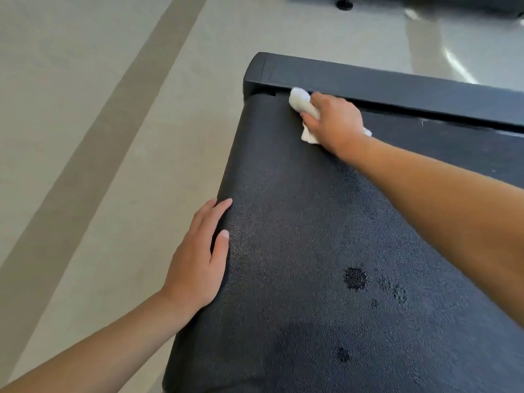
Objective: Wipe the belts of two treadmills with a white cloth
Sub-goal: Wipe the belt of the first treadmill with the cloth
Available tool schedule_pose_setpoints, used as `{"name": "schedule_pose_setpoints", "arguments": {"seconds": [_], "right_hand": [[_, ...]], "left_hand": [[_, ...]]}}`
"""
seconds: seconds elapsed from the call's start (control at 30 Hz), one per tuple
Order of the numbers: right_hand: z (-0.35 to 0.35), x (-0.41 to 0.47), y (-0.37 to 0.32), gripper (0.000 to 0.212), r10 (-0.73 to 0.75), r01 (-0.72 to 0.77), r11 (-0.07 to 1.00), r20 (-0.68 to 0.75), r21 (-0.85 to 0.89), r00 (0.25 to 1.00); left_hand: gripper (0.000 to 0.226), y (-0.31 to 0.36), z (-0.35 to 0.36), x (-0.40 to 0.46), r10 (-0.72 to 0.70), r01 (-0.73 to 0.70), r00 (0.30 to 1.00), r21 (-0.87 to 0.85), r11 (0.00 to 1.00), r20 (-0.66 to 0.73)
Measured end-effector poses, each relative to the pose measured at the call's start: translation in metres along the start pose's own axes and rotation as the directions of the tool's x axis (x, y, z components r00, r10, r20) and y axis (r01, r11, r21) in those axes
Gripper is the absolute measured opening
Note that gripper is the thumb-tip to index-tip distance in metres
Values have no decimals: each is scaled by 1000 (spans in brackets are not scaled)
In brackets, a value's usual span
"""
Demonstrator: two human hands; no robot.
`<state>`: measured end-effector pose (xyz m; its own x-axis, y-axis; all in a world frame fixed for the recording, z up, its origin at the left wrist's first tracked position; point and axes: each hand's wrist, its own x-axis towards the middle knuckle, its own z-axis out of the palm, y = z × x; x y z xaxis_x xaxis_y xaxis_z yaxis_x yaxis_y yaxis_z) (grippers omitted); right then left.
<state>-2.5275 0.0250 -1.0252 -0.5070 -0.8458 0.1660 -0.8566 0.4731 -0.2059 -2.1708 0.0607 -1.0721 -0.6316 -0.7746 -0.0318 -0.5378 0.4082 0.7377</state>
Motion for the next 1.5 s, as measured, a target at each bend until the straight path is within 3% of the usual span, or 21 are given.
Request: {"name": "schedule_pose_setpoints", "arguments": {"seconds": [0.1,0.2,0.33,0.4,0.43,0.5,0.57,0.63,0.7,0.8,0.93,1.07,1.13,1.2,1.3,1.37,1.5], "right_hand": [[13,17,-35,27,30,-30,1000,-33,7,999],[24,-27,-89,24,-145,140,987,53,82,988],[7,-139,-78,23,-553,519,815,82,258,829],[-10,-170,-34,23,-668,625,727,84,284,739],[-15,-170,-11,21,-679,637,720,87,276,729],[-22,-145,20,26,-554,529,822,84,210,828],[-17,-91,34,35,-309,309,948,-10,74,951],[-5,-34,32,29,-69,69,998,-40,8,997],[11,5,3,23,13,-14,1000,-43,-24,999],[25,23,-64,21,-39,40,999,6,-35,999],[27,-29,-136,26,-357,357,934,167,36,919],[5,-125,-93,22,-553,515,821,117,247,825],[-8,-148,-42,24,-611,575,781,108,244,784],[-15,-136,1,25,-550,526,829,107,189,828],[-16,-73,25,26,-200,200,978,-12,63,980],[-1,-31,17,27,-52,53,998,-51,25,997],[22,-18,-53,21,-78,78,997,-51,10,996]], "left_hand": [[50,0,-1,0,3,-3,1000,-6,1000,0],[49,-2,0,0,8,-8,1000,-30,1000,-9],[50,-4,2,0,-41,38,999,-113,993,-27],[52,-2,2,-1,-36,33,999,-87,996,-30],[52,-2,1,-1,-34,31,999,-72,997,-29],[51,-1,1,-1,-32,30,999,-54,998,-30],[52,-2,1,0,-33,32,999,-42,999,-26],[52,-1,1,0,-34,33,999,-36,999,-20],[52,-2,0,-1,-36,35,999,-44,998,-15],[51,-5,1,-1,-34,33,999,-69,997,-12],[49,-7,1,-1,-34,31,999,-79,996,-27],[53,-3,0,-1,-30,27,999,-78,997,-33],[53,-3,0,-1,-32,29,999,-69,997,-37],[52,-2,1,-1,-40,39,999,-40,998,-36],[52,1,1,-1,-38,39,999,6,999,-33],[52,3,1,-1,-39,40,999,41,998,-33],[52,4,2,-2,-40,43,999,71,997,-35]]}}
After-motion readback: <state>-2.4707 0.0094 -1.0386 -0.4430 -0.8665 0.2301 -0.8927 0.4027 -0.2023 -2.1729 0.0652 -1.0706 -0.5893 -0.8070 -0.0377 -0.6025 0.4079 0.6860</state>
